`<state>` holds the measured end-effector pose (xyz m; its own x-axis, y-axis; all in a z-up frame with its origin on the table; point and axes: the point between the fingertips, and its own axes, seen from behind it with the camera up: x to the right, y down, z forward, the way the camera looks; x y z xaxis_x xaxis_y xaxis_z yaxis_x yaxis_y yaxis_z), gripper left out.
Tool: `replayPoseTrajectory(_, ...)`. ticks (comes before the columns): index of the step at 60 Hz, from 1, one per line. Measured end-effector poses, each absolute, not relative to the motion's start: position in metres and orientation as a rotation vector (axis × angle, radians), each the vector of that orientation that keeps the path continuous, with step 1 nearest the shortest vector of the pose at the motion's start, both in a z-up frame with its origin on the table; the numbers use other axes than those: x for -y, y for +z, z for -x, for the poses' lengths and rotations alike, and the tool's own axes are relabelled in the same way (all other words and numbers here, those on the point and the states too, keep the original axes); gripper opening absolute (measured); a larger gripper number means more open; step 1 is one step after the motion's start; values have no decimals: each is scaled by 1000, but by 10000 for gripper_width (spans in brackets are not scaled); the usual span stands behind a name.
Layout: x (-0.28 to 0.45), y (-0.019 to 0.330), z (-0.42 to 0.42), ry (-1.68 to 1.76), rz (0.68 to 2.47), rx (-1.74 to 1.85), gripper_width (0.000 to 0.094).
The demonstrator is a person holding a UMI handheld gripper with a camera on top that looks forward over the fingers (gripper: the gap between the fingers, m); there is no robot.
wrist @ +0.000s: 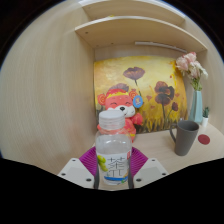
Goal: Pour water
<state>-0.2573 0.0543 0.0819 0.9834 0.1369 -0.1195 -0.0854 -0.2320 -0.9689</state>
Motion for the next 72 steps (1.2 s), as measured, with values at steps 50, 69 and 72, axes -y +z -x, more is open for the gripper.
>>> replayPoseTrajectory(50,-133,177,127,1330,1508,-1243,393)
replayPoseTrajectory(69,-143,169,97,1645,1150,-1723,393)
replayPoseTrajectory(72,-145,170,93,1701,1081,-1766,394)
